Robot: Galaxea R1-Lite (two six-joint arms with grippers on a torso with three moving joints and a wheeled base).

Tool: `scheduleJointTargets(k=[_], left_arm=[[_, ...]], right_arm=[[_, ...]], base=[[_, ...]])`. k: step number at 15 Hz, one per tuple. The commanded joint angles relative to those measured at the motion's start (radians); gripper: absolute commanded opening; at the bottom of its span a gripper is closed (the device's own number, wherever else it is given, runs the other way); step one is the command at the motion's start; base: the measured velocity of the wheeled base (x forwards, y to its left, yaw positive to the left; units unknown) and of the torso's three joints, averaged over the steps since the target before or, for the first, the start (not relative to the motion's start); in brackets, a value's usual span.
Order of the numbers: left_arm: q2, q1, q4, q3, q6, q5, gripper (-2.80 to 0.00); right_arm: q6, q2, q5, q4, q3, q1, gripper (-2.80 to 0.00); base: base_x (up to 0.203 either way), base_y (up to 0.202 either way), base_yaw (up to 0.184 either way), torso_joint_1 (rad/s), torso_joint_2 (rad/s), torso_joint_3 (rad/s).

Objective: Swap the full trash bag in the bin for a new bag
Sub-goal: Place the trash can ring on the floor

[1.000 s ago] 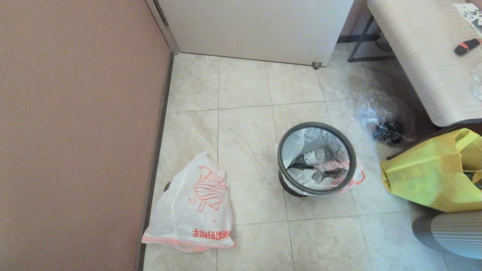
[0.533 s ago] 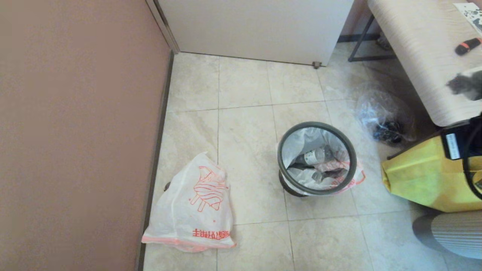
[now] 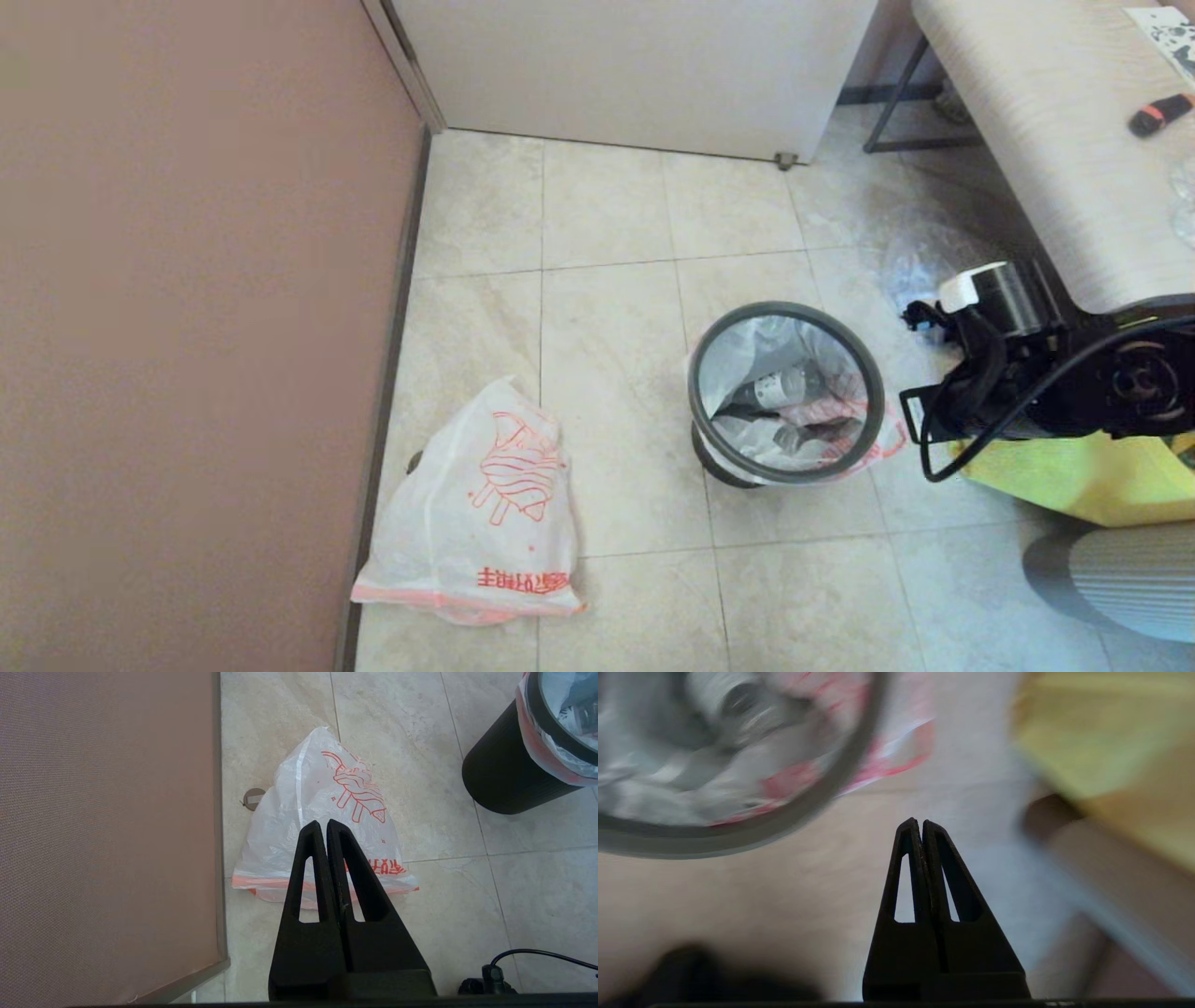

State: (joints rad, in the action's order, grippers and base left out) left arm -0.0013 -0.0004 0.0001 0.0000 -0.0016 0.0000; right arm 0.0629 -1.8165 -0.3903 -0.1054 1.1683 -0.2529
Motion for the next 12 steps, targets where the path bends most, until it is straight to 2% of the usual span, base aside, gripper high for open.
scheduleJointTargets(k=[1,2,3,5,6,12], left_arm=[[0.001,-0.001,0.0,0.0,0.0,0.0,-2.8],[0.001,-0.001,0.0,0.0,0.0,0.0,-2.8],[0.001,-0.001,0.0,0.0,0.0,0.0,-2.8],[0.001,0.0,0.0,0.0,0.0,0.0,-2.8],[0.001,-0.001,0.0,0.0,0.0,0.0,-2.8],[0.001,0.0,0.0,0.0,0.0,0.0,-2.8]], right_arm=[[0.022,-0.068,0.066,-0.003,0.013,0.004,-2.8],[0.029,-0.073,0.125,-0.006,0.022,0.012,-2.8],[0.03,-0.091,0.15,-0.006,0.035,0.024,-2.8],[0.031,-0.137,0.154,-0.005,0.068,0.052,-2.8],[0.034,-0.164,0.155,-0.006,0.096,0.062,0.0],[0.097,-0.252,0.192,0.007,0.178,0.076,0.0]], base=[[0.0,0.0,0.0,0.0,0.0,0.0],[0.0,0.0,0.0,0.0,0.0,0.0],[0.0,0.0,0.0,0.0,0.0,0.0],[0.0,0.0,0.0,0.0,0.0,0.0],[0.0,0.0,0.0,0.0,0.0,0.0],[0.0,0.0,0.0,0.0,0.0,0.0]])
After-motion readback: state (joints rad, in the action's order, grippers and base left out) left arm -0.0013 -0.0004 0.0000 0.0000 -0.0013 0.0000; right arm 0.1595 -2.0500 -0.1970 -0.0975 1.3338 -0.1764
